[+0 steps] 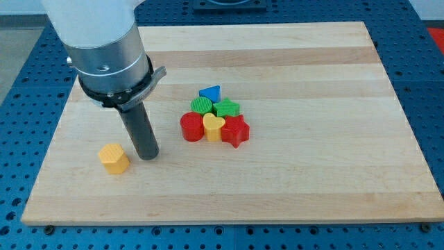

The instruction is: Slide the yellow hexagon closer to the group of blocks

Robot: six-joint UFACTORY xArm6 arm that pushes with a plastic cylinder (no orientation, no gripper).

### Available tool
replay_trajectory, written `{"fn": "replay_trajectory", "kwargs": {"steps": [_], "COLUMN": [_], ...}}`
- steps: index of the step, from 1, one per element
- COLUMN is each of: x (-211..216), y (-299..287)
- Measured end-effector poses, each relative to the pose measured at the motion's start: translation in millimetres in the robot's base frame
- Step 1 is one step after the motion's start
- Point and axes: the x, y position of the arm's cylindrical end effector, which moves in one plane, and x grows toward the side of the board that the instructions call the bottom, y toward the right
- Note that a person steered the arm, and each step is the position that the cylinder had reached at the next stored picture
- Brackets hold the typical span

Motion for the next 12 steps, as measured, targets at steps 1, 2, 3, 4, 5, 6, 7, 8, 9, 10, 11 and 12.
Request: {"fn": "replay_trajectory", "kwargs": {"steps": [1,2,3,4,5,6,7,8,9,10,11,12], "x": [0.0,1.2,4.6,8.9,11.7,17.7,23.6,28.2,31.3,37.0,78.6,60.3], "y": [0.0,0.0,0.0,0.0,0.0,0.0,0.0,0.0,0.0,-4.1,-36.1,-97.8]}}
